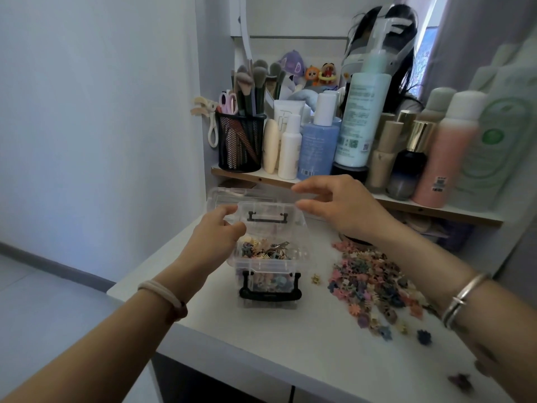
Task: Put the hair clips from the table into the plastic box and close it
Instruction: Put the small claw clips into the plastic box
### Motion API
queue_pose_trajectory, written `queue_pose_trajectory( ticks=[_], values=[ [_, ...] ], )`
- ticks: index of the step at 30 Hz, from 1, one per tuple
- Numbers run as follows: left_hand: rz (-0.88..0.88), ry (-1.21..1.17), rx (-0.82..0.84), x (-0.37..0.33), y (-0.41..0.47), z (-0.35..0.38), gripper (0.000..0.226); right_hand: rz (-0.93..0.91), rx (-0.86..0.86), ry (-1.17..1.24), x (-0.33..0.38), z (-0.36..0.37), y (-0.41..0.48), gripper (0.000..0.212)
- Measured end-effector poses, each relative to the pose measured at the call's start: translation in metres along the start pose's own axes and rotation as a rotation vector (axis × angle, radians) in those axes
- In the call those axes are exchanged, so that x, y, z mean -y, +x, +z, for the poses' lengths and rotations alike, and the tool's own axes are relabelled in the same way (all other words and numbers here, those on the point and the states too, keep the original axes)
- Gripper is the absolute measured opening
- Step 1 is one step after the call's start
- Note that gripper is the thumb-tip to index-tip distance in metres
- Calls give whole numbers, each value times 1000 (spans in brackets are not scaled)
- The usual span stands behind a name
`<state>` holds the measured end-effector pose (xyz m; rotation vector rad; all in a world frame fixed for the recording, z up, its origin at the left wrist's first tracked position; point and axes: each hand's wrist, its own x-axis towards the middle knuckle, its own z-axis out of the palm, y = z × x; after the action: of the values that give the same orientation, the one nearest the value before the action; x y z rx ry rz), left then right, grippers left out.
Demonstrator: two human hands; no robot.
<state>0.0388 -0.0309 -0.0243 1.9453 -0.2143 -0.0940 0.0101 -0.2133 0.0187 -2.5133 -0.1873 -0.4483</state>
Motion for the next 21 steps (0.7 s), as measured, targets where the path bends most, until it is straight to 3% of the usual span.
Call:
queue_pose_trajectory(
  ticks=[3,6,8,11,21],
  values=[
    [12,-3,-3,1,0,-1,47,150,51,-177,-20,1,-4,28],
    [0,-8,-3,1,1,0,47,253,325,-382,-48,16,-13,39],
    [-6,-8,-3,1,1,0,47,267,405,-435,-60,25,-17,34],
    [-8,-11,4,1,1,0,47,282,372,-513,-71,31,-14,23],
    [-1,-3,2,1,1,0,47,125,355,-552,-63,28,-10,29]
  ],
)
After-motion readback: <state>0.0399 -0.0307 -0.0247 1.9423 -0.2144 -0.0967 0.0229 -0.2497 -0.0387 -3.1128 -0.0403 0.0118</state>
